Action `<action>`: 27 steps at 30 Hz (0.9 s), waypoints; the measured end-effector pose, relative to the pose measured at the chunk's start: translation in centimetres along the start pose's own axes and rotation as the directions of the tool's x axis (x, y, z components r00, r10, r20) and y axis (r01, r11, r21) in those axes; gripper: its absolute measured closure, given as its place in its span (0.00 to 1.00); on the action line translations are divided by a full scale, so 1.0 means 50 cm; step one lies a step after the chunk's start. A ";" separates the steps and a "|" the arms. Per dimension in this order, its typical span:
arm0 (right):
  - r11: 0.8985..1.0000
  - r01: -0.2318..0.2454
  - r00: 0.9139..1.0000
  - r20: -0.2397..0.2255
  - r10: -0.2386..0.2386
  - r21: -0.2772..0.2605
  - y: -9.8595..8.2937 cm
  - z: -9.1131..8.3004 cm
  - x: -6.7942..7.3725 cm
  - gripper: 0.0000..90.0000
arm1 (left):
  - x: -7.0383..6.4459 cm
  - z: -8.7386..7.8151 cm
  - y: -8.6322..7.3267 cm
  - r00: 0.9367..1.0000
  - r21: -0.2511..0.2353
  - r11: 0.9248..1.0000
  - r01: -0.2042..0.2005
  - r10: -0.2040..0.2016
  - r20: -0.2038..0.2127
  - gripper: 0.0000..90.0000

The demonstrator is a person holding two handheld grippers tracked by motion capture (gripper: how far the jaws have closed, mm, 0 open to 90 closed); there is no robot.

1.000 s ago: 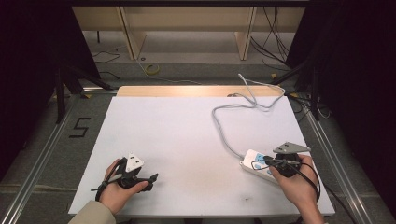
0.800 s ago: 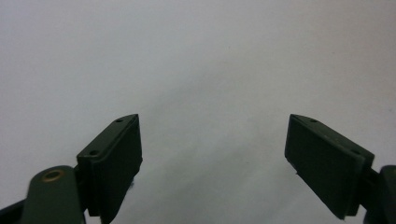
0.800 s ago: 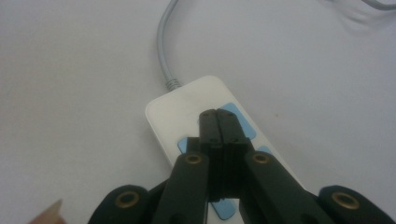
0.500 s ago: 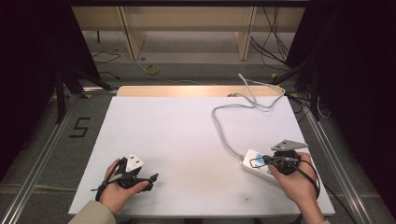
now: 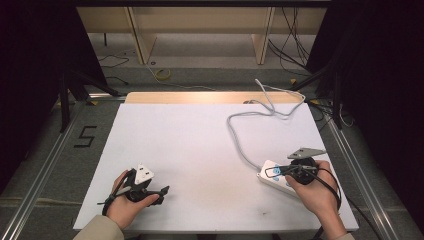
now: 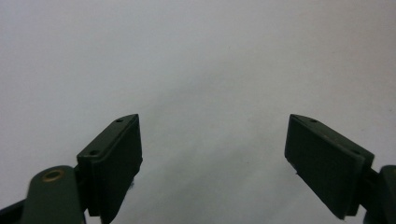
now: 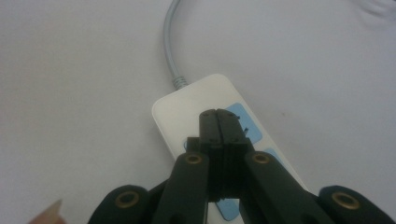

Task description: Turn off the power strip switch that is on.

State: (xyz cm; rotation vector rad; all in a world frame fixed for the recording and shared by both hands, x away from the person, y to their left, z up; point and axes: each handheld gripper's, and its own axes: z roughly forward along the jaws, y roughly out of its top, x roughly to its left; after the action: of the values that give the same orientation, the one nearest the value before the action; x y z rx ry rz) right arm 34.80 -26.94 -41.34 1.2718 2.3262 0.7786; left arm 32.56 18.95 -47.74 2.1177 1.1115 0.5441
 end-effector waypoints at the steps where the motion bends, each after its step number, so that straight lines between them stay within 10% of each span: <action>1: 1.000 -0.001 1.000 -0.003 0.001 0.010 0.002 0.000 -0.001 1.00 | 0.000 0.000 0.000 1.000 0.000 1.000 0.000 0.000 0.000 0.21; 27: 0.993 0.003 0.999 -0.039 0.002 0.115 0.033 0.009 0.005 1.00 | -0.002 0.002 0.001 1.000 -0.005 1.000 -0.001 0.001 0.002 0.21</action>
State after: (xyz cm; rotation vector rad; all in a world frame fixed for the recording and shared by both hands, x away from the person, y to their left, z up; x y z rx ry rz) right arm 35.98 -25.88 -40.66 1.3148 2.4333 0.6835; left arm 32.58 18.80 -47.78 2.1141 1.1071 0.5448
